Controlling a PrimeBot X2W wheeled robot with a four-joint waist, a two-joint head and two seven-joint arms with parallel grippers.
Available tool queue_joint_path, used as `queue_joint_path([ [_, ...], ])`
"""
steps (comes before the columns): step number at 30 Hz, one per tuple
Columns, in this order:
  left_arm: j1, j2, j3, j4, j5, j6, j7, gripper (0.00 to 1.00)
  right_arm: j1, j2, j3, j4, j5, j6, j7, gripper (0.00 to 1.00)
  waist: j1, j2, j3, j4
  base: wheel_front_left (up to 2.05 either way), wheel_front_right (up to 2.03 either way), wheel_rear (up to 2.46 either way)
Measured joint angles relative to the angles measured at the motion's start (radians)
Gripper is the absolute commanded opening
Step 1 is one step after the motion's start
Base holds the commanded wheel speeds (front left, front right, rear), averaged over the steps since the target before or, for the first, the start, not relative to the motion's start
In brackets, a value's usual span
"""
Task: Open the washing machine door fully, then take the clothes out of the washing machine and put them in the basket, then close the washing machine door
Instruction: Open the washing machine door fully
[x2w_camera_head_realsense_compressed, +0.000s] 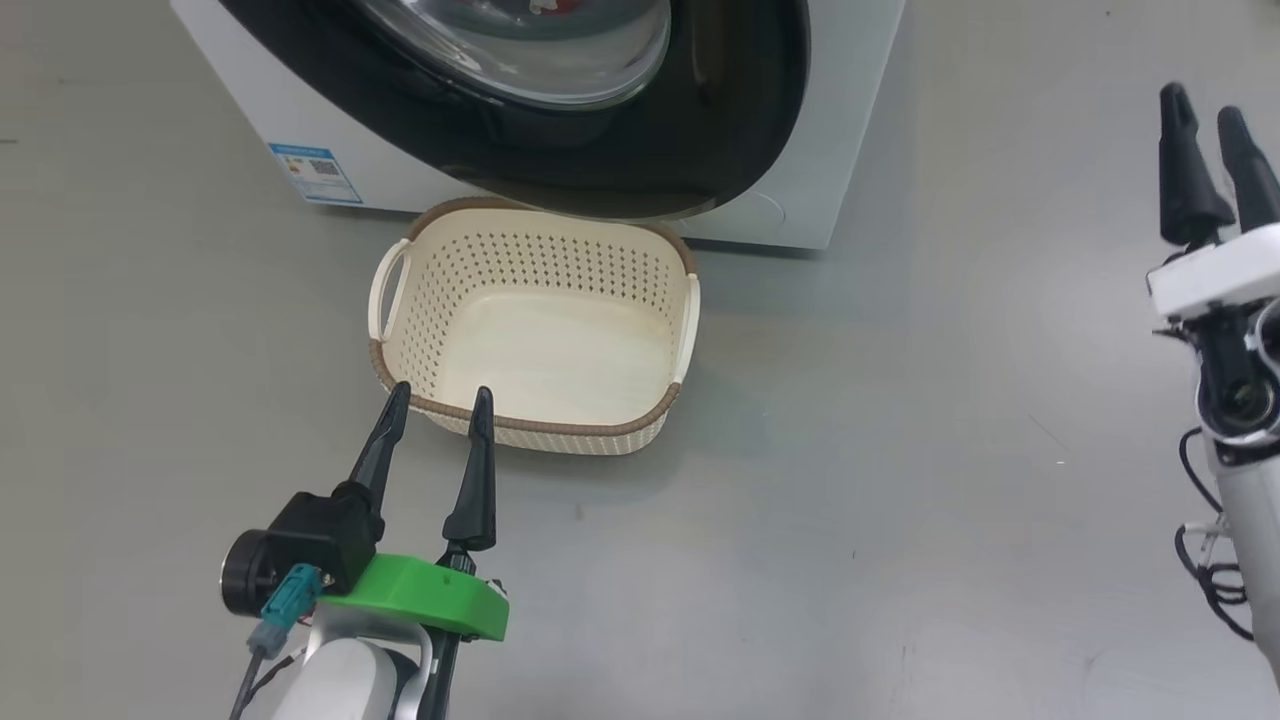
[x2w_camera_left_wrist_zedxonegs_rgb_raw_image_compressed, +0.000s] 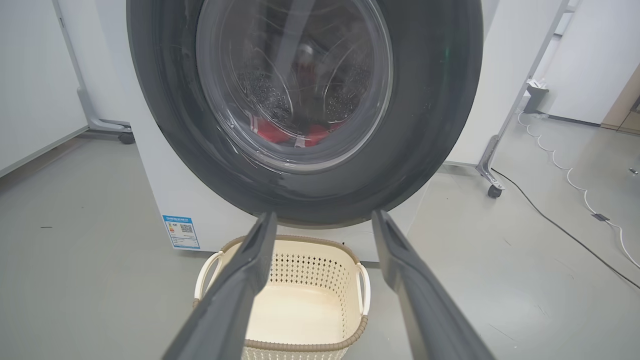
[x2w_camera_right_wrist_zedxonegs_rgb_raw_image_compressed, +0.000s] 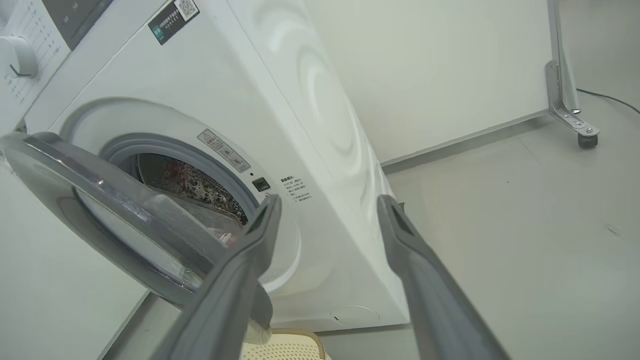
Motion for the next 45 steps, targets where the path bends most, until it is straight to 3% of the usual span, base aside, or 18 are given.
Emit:
queue_joint_path([
  [1,-0.002,0.000,-0.002,-0.003,-0.002,0.000,0.000,1.00,-0.021,0.003,-0.009,0.001,0.026,0.000,0.018,0.95,-0.0001,0.0000,0.007,0.007,0.00,0.00,0.00],
  [2,-0.007,0.000,-0.010,-0.005,-0.010,0.001,0.000,1.00,-0.063,0.004,-0.028,0.005,0.061,0.000,0.047,0.00,0.0000,0.0000,0.021,0.021,0.00,0.00,0.00],
  [8,-0.031,0.000,-0.034,-0.017,-0.041,0.005,0.000,1.00,-0.180,0.020,-0.088,0.037,0.205,-0.002,0.152,0.00,0.0000,0.0000,0.062,0.065,0.00,0.00,0.00],
  [20,-0.074,-0.001,-0.081,-0.040,-0.089,0.018,0.000,1.00,-0.368,0.020,-0.156,0.133,0.389,-0.099,0.359,0.00,0.0001,0.0000,0.132,0.162,0.00,0.00,0.00],
  [32,-0.094,-0.002,-0.089,-0.055,-0.113,0.028,0.000,1.00,-0.480,0.056,-0.160,0.204,0.495,-0.169,0.510,0.00,0.0000,0.0000,0.180,0.244,0.00,0.00,0.00],
  [45,-0.095,-0.002,-0.080,-0.064,-0.114,0.041,0.000,1.00,-0.540,0.078,-0.165,0.267,0.541,-0.195,0.591,0.00,0.0000,0.0000,0.184,0.270,0.00,0.00,0.00],
])
